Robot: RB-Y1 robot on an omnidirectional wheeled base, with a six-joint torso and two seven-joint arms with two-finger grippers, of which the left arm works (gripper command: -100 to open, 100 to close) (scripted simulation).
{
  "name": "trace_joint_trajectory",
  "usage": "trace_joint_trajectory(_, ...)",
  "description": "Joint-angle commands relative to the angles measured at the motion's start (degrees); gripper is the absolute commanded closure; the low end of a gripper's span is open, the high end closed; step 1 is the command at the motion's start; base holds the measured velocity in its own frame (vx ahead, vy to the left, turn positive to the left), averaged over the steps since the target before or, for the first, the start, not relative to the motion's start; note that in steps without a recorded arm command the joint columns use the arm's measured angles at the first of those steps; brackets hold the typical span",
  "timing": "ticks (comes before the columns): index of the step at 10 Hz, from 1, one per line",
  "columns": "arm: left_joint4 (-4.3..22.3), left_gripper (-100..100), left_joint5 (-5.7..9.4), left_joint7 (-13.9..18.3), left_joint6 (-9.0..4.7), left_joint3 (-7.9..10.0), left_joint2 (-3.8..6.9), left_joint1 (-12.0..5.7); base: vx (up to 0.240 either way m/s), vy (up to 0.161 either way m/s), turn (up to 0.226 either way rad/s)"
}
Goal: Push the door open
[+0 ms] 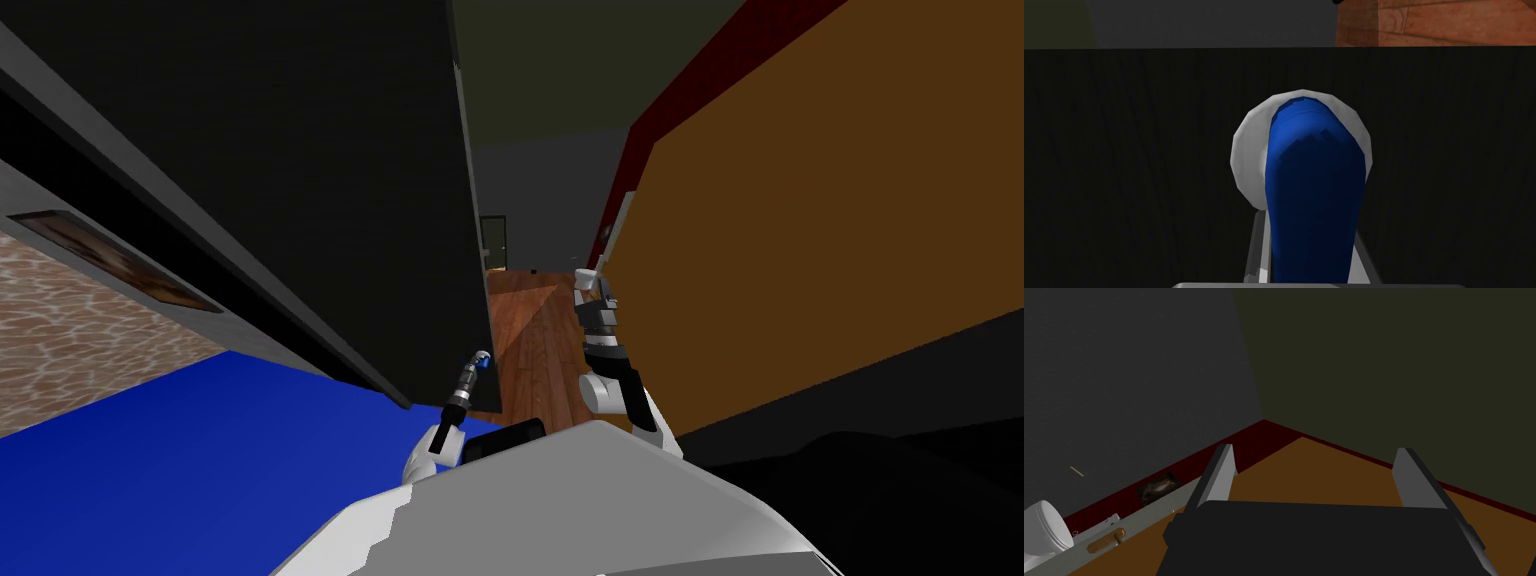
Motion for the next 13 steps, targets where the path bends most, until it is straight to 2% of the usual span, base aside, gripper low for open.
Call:
trace_joint_trajectory(1, -0.79, 100, 0.32, 0.07, 0.27, 1.45, 0.89, -0.2, 0.173, -0.138, 0.076)
trace_joint_trajectory(3, -0.79, 100, 0.32, 0.07, 0.27, 1.45, 0.89, -0.2, 0.087, -0.071, 0.029)
trace_joint_trajectory(4, -0.76, 100, 0.44, 0.12, 0.3, 2.48, 1.25, -0.16, 0.099, -0.074, 0.069)
trace_joint_trajectory(10, -0.63, 100, 0.85, 0.3, 0.41, 5.96, 2.15, -0.01, 0.148, -0.134, 0.099)
trace_joint_trajectory(13, -0.63, 100, 0.85, 0.3, 0.41, 5.96, 2.15, -0.01, 0.046, -0.028, 0.003)
